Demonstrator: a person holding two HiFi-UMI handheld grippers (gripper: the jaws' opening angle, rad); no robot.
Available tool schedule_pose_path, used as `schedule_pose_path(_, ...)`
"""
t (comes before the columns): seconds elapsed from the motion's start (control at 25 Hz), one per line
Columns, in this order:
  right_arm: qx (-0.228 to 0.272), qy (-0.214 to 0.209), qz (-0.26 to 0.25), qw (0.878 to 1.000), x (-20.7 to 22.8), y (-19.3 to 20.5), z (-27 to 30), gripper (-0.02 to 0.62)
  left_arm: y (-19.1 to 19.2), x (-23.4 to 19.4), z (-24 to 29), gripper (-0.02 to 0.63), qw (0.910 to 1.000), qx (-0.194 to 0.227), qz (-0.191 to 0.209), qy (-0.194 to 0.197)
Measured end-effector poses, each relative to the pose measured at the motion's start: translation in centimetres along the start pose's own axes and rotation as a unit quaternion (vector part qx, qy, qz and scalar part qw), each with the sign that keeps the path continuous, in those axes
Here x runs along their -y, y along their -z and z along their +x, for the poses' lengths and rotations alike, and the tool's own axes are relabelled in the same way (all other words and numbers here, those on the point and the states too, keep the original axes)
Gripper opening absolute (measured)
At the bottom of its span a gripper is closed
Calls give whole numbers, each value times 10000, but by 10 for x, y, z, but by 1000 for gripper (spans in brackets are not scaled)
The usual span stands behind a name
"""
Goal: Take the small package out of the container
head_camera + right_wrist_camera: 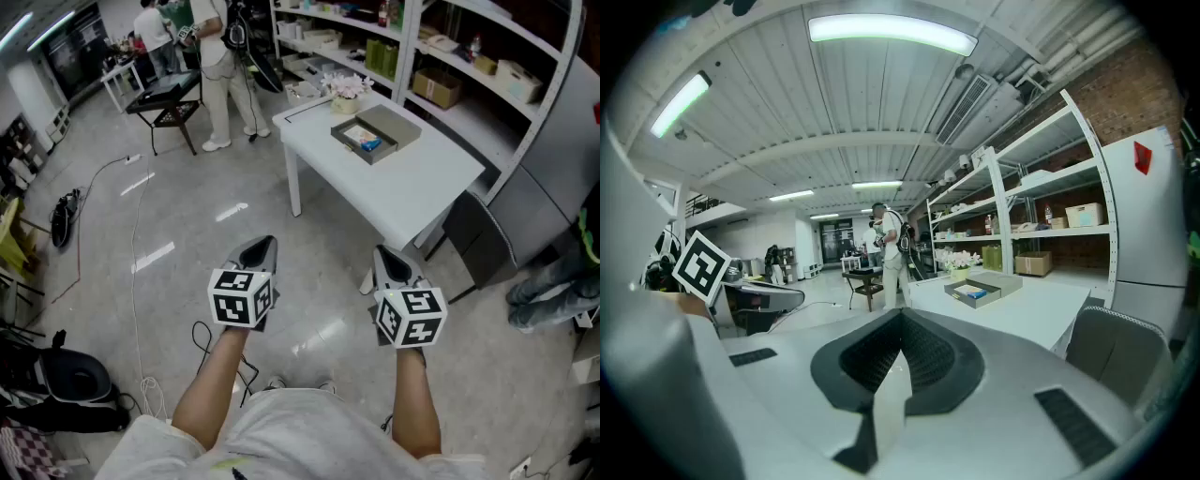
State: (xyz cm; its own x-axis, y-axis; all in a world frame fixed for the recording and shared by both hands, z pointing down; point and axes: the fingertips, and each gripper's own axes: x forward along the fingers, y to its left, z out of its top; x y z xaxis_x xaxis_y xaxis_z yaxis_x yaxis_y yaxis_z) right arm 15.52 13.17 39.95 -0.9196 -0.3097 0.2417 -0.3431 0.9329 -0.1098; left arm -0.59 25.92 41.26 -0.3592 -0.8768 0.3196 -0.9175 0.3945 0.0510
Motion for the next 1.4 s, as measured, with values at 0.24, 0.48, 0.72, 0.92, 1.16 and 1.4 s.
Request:
schedule_pose_path(0.24, -40, -57, 36, 10000, 21, 5, -5, 6, 1, 26, 16, 3, 9999, 2, -35, 128)
schedule_pose_path(0.48, -126, -127, 42, 9998, 37, 10, -13, 6, -2, 45, 25, 5, 9998, -8, -48, 194)
schedule_pose_path(0.72, -141, -86, 85, 9998, 55, 14, -5, 6, -2, 47, 44, 26, 9997, -10, -11, 230)
schedule_pose_path(0.92, -176, -3, 109, 9998, 67, 12, 16, 6, -9, 37, 70, 41, 9996, -9, -16, 297)
schedule_pose_path(1.16, -207, 136, 100, 9996, 78, 0, 62, 6, -26, 7, 115, 64, 9990, 15, -28, 447)
schedule_pose_path(1.4, -264, 304, 149, 9991, 86, -16, 120, 6, -43, -36, 164, 93, 9983, -38, -27, 581)
